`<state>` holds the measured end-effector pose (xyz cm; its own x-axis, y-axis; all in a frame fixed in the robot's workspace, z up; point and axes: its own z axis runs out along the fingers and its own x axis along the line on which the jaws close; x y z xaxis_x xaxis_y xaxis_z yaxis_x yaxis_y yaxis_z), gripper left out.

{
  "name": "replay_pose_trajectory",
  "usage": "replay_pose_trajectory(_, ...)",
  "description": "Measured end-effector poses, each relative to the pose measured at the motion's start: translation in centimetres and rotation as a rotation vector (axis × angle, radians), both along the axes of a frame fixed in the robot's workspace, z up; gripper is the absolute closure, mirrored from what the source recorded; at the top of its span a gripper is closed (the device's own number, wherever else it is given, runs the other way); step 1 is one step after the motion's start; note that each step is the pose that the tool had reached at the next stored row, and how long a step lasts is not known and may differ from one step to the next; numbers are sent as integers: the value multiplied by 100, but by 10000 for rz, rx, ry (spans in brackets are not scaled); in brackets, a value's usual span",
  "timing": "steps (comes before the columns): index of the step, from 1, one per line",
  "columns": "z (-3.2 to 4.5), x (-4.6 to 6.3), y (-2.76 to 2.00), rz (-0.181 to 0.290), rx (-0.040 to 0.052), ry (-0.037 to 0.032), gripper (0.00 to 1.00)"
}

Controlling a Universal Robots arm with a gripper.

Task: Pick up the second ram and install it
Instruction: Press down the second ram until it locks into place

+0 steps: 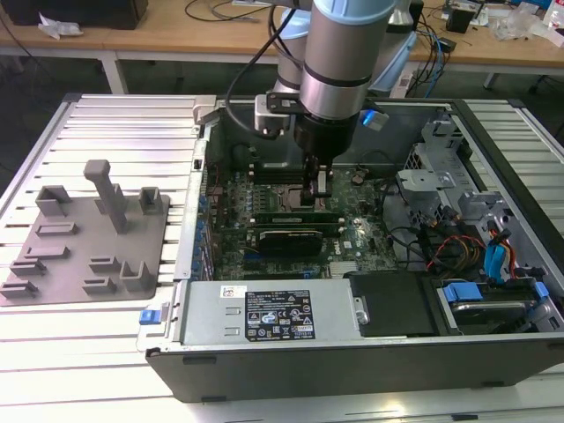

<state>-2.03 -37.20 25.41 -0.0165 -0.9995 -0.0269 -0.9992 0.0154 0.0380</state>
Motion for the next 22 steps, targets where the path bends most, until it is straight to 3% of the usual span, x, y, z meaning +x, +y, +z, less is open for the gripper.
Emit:
replay_pose_trajectory(8,0,215,0,0,1,0,92)
replay_pose_trajectory(13,-5,294,0,1,0,0,92)
replay_pose_trajectory(17,-55,398,0,1,0,3,92)
replay_pose_trajectory(22,-134,420,0,-1,-2,8,92)
